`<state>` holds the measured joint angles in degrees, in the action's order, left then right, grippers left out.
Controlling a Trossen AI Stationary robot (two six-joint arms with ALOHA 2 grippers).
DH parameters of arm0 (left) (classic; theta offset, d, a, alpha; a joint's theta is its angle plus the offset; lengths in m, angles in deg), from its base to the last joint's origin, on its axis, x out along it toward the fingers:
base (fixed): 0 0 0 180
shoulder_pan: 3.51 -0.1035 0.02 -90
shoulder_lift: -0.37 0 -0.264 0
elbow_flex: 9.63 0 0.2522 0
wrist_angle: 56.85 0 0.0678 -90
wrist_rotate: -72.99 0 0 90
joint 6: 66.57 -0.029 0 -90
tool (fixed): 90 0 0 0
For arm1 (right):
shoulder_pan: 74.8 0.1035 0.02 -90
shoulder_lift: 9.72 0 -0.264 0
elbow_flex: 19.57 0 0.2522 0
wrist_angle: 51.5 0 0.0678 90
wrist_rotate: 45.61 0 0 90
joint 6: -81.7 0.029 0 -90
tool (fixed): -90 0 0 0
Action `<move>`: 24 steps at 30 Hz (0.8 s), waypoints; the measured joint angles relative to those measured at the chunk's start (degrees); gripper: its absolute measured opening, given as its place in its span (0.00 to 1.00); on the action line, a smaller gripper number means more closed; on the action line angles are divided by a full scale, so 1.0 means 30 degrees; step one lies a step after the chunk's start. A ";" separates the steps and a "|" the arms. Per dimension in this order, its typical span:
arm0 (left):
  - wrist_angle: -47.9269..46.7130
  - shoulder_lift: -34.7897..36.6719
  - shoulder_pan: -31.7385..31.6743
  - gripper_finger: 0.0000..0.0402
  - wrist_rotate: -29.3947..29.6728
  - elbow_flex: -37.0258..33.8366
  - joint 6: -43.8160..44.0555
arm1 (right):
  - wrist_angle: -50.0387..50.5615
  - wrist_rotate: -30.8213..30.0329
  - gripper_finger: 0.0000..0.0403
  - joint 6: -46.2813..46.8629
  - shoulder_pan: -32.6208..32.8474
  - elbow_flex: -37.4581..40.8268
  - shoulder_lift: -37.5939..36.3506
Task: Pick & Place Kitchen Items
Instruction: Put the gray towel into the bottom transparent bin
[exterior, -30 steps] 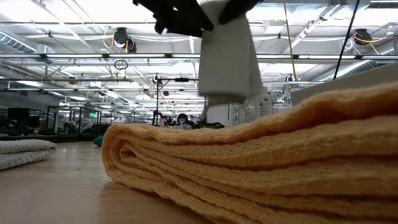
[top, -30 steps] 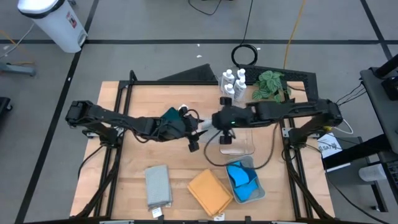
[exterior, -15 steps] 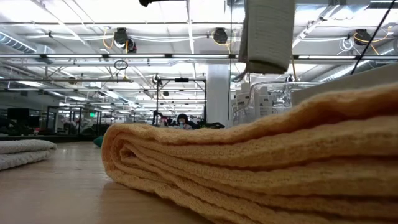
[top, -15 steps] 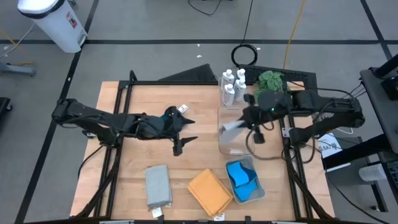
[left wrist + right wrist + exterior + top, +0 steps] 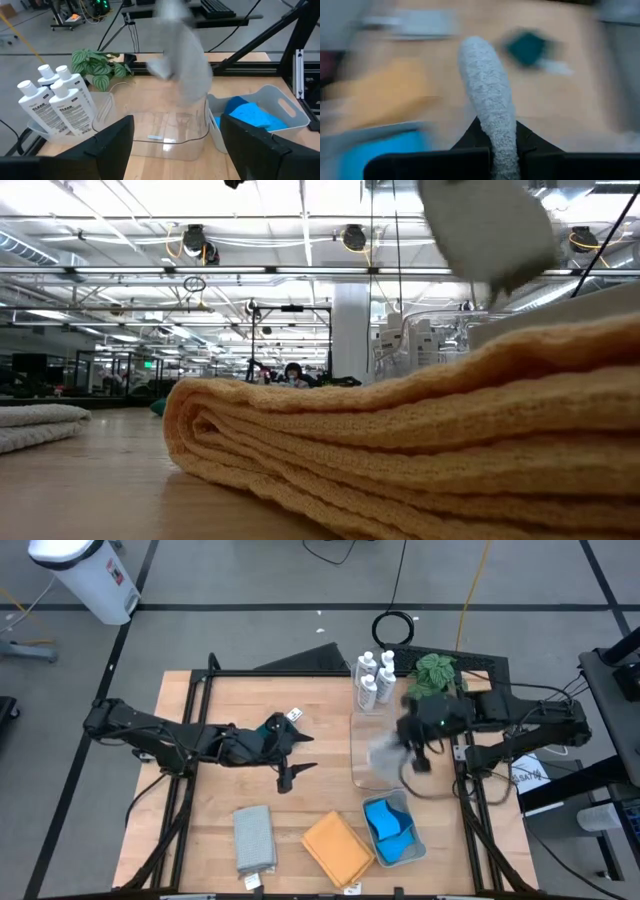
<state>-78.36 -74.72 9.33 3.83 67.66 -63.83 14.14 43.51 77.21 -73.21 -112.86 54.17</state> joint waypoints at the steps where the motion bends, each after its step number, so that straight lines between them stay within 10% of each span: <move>1: 0.0007 0.0000 0.0000 0.73 0.0000 0.0000 0.0000 | 0.0021 -0.2109 0.00 0.0064 0.0045 -0.0007 -0.0042; 4: -0.0005 0.0000 0.0000 0.73 0.0000 0.0000 0.0003 | -0.0044 -0.3945 0.00 0.0196 0.0061 -0.0007 -0.0008; 10: -0.0087 0.0000 0.0000 0.73 0.0000 0.0000 0.0007 | 0.0128 0.3227 0.00 -0.0174 0.0134 -0.0007 -0.0005; 24: -0.0087 0.0000 0.0000 0.73 0.0022 0.0000 0.0044 | 0.0136 0.5461 0.00 0.0221 0.0267 0.0049 0.0202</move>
<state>-78.63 -74.72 9.33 3.90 67.66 -63.70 14.55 59.90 77.87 -72.41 -112.71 54.77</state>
